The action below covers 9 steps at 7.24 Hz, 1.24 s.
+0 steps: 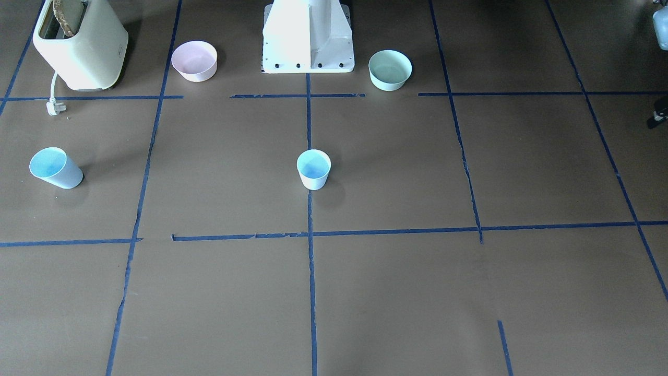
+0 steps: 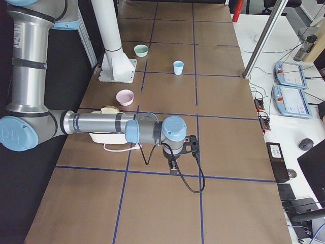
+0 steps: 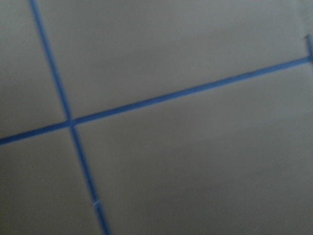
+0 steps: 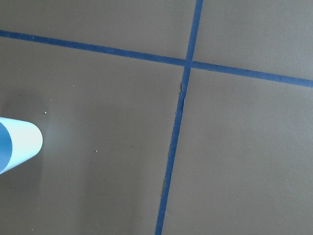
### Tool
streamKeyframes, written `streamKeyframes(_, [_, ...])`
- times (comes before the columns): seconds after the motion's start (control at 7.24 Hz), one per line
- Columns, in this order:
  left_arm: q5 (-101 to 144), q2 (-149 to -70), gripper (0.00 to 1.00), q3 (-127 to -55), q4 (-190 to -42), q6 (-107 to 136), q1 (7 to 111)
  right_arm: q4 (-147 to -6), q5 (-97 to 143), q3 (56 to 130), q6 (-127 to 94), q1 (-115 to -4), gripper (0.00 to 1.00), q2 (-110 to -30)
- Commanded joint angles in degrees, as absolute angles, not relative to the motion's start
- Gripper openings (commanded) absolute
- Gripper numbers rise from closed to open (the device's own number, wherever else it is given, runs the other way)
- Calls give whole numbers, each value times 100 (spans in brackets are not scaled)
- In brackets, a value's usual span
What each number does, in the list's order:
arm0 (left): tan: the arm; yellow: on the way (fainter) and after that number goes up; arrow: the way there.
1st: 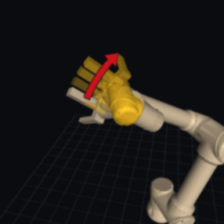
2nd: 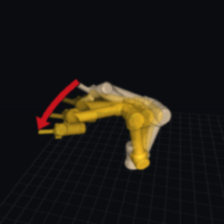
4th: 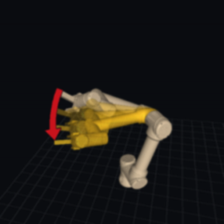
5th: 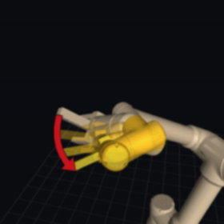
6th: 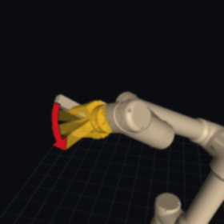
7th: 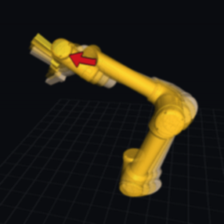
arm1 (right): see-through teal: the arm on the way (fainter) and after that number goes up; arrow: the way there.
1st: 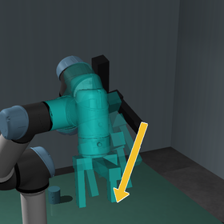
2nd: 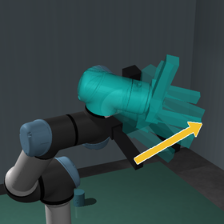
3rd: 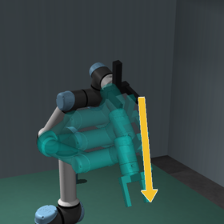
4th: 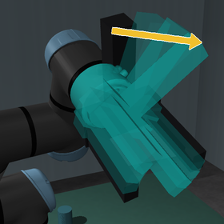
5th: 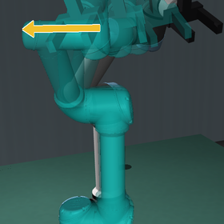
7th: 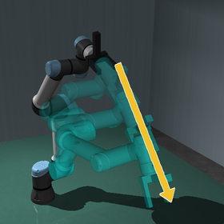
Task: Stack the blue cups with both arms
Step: 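Reach the right gripper down to the other light-blue cup and grasp it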
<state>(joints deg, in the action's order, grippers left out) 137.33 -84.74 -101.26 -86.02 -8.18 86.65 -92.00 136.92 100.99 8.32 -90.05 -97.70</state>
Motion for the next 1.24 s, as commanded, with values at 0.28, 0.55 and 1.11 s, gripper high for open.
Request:
streamKeyframes(0.28, [13772, -7928, 100, -10204, -8613, -1195, 9141, -8531, 13676, 10916, -1566, -7852, 100, -9764])
streamKeyframes(0.55, [13852, -7928, 100, -10213, -8613, -1195, 9141, -7195, 13519, 10602, -2799, -7166, 100, -9800])
streamKeyframes(1.11, [13852, -7937, 100, -10213, -8613, -1195, 9141, -5731, 12965, 9897, -3901, -6339, 100, -9782])
